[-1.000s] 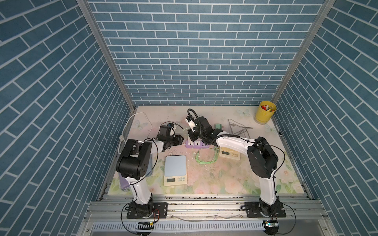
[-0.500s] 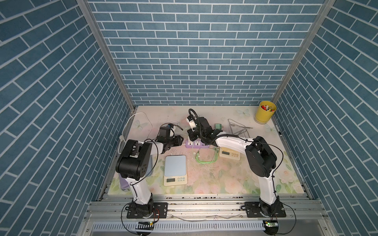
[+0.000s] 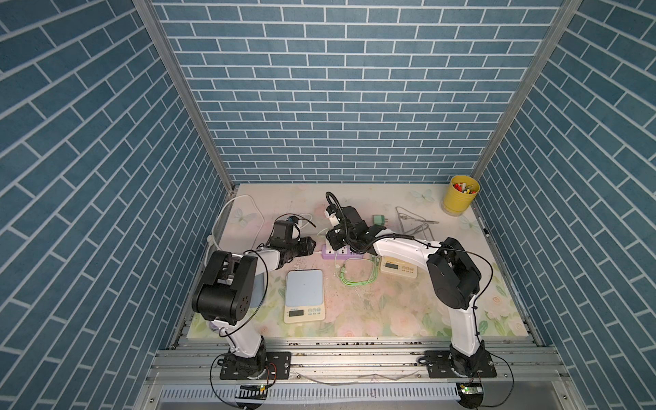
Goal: Charge the electronic scale
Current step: Insert the charging cable into the plug.
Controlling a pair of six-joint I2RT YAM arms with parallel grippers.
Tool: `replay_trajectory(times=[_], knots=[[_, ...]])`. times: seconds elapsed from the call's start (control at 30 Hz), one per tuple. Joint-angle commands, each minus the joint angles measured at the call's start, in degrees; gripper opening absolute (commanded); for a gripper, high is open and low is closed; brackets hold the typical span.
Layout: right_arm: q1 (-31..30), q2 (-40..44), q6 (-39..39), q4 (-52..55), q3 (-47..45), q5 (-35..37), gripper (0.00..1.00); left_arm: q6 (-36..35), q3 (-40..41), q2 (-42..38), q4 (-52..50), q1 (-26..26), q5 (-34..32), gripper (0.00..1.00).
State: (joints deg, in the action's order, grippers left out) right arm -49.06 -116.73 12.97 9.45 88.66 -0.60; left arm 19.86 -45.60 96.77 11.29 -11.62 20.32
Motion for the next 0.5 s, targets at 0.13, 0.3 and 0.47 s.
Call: replay_trajectory(times=[0.13, 0.3, 0.47], knots=[[0.49, 3.02, -4.53, 16.74, 13.83, 2.85, 0.54, -1.78, -2.12, -8.16, -7.05, 0.37, -0.84, 0.59], [0.59, 10.48, -2.58, 15.93, 7.26, 1.42, 0.55, -3.47, -0.88, -15.38, -12.94, 0.37, -2.97, 0.6], [2.24, 20.63, 2.7, 16.98, -4.96, 7.37, 0.55, -7.16, -1.2, -23.72, -22.71, -4.73, -8.23, 0.59]])
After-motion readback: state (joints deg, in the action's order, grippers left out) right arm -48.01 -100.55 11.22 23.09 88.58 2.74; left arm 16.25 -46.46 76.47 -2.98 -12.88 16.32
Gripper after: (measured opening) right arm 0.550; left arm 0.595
